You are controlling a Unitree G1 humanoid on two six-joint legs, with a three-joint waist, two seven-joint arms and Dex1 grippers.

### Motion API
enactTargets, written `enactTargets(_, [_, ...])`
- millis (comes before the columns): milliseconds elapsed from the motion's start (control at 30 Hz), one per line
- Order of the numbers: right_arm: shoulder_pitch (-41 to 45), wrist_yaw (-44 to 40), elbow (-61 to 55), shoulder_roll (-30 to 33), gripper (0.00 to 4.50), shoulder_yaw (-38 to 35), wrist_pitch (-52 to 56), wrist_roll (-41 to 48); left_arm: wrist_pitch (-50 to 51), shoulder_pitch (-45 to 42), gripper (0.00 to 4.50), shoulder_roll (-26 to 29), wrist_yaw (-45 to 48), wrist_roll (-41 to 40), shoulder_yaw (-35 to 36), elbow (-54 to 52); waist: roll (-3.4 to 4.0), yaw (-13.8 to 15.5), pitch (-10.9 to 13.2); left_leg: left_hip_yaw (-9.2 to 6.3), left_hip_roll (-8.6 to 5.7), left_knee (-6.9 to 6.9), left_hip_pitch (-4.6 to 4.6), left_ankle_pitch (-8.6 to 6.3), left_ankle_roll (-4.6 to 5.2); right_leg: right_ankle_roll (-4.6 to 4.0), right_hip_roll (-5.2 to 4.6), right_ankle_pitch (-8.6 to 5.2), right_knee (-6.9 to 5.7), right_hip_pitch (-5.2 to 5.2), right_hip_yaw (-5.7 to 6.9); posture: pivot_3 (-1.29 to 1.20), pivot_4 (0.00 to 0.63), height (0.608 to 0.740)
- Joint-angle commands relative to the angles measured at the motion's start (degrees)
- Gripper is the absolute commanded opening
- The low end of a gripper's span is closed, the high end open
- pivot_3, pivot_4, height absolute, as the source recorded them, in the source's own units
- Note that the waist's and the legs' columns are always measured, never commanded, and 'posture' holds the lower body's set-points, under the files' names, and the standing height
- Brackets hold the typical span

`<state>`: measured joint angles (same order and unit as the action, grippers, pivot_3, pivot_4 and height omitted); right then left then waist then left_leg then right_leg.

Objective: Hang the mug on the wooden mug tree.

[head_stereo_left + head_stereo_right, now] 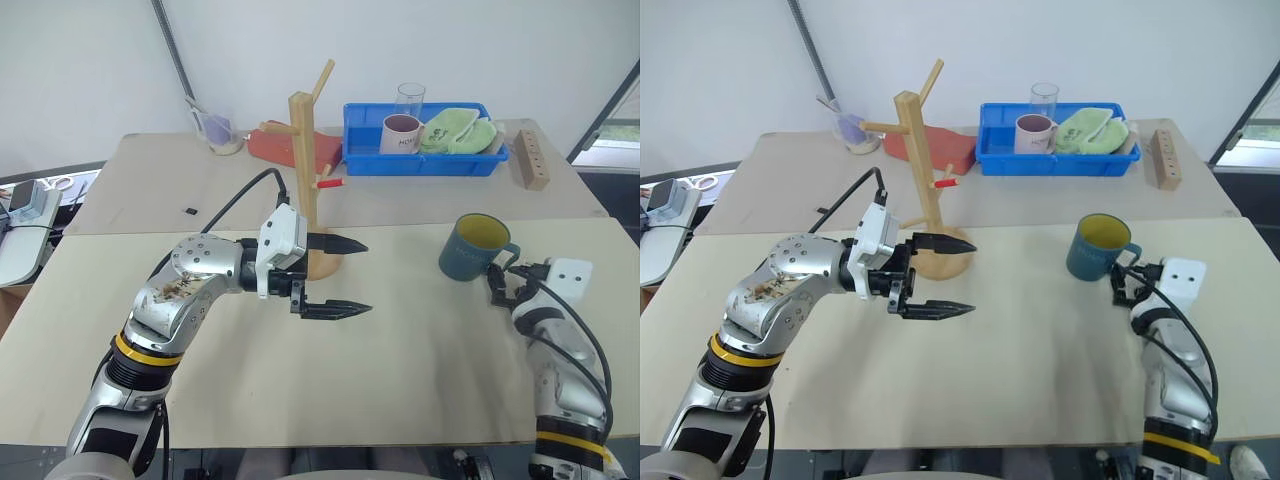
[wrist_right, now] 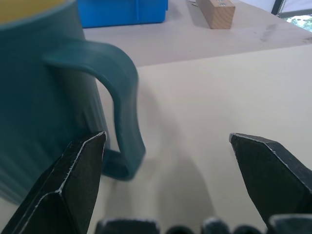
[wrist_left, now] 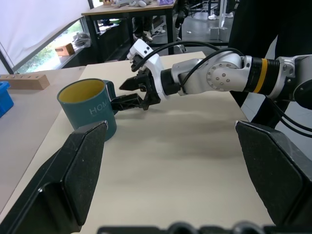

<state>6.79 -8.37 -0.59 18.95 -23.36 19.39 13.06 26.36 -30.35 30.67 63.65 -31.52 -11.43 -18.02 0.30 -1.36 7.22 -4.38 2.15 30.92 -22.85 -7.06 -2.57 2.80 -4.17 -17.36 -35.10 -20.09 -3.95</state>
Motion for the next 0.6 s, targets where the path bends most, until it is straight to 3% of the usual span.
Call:
enactTargets(33, [1.65,0.74,-0.51,-0.46,4.48,-0.07,-1.27,0.66,-0.94,-0.48,4.50,0.03,0.08,0.32,0.60,-0.83,0.00,-0.04,0.00,0.00,0.00,0.00,0.00,0.00,0.00,0.00,0.01,0.00,0.00,0.00,-0.01,0.00,0.150,0.740])
enactTargets(133, [2.46,0.77,-0.10,-0.88,3.71,0.49,-1.38,0.74,-1.14,-0.24,4.50,0.23,0.12,0.66,0.69,-0.90,0.01,-0.11,0.00,0.00,0.01,0.00,0.00,0.01,0.02,0.00,0.04,0.00,-0.01,0.00,-0.05,0.00,0.150,0.740])
enactTargets(467, [4.29,-0.44,0.60,-0.97,0.27,2.07,-1.50,1.18,-1.76,0.51,4.50,0.46,-0.43,1.51,1.79,-0.23,0.02,-0.74,-0.01,-0.01,0.03,-0.01,-0.01,0.04,0.06,0.00,0.13,0.00,-0.02,0.01,-0.12,0.00,0.150,0.740])
enactTargets(500, [4.16,-0.91,-0.21,-0.69,0.03,2.58,-1.71,0.98,-1.70,0.94,4.50,0.57,-0.70,1.39,2.22,-0.43,0.03,-0.84,-0.02,-0.01,0.04,-0.01,-0.01,0.04,0.07,0.00,0.14,0.00,-0.02,0.01,-0.12,0.00,0.150,0.740])
enactTargets(600, [4.47,-2.10,-3.90,0.51,0.03,3.94,-2.03,0.42,-1.19,2.64,4.50,1.12,-1.67,0.75,4.27,-1.56,0.06,-1.09,-0.03,-0.01,0.04,-0.01,-0.02,0.05,0.08,0.00,0.17,0.00,-0.05,0.03,-0.19,0.00,0.150,0.740])
